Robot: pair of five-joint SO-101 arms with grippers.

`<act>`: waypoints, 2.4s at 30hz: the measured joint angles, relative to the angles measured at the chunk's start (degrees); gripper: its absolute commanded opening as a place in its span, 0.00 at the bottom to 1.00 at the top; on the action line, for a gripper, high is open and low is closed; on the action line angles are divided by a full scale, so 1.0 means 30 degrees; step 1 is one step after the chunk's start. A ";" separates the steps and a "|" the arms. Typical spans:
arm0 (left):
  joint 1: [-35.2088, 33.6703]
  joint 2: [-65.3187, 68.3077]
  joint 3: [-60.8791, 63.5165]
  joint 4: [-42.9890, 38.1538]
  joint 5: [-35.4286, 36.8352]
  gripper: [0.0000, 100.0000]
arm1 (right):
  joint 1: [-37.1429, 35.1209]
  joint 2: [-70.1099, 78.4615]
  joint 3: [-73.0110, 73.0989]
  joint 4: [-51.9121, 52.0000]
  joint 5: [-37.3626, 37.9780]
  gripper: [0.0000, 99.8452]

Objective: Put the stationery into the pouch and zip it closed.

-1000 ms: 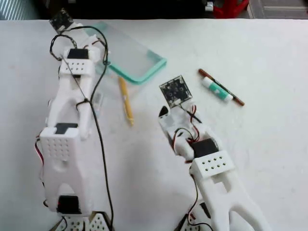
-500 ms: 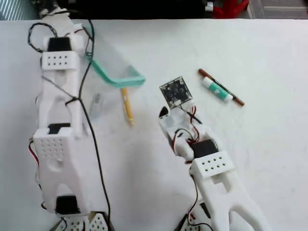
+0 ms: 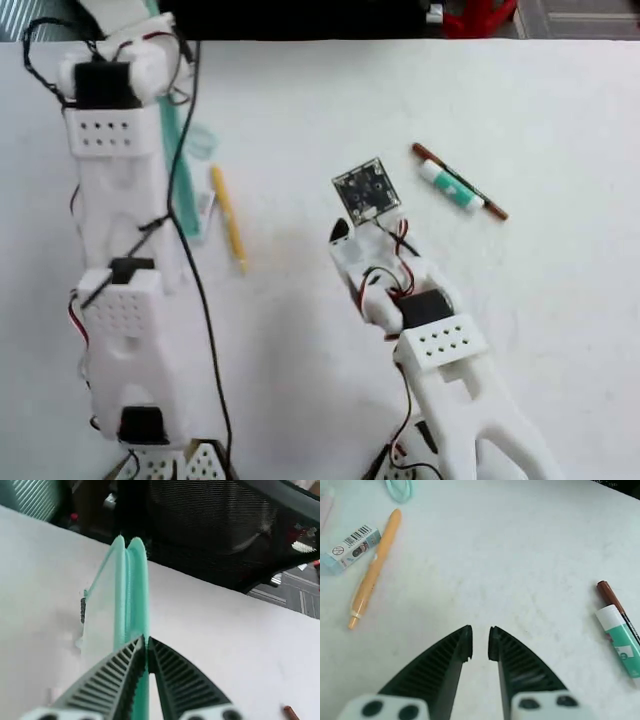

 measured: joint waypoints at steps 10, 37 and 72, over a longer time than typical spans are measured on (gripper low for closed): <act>0.4542 -0.0205 -0.4718 0.3048 -0.4190 0.02 | 0.3516 0.0000 0.0000 -0.1729 0.0000 0.06; 0.8176 -0.2667 0.5656 0.5070 -1.0813 0.20 | 0.9377 -0.1729 0.0498 -0.2784 -0.2315 0.06; 0.2872 -2.1216 4.1143 -1.3392 -0.8645 0.20 | 0.7150 1.1897 -1.3392 1.5121 -0.0879 0.06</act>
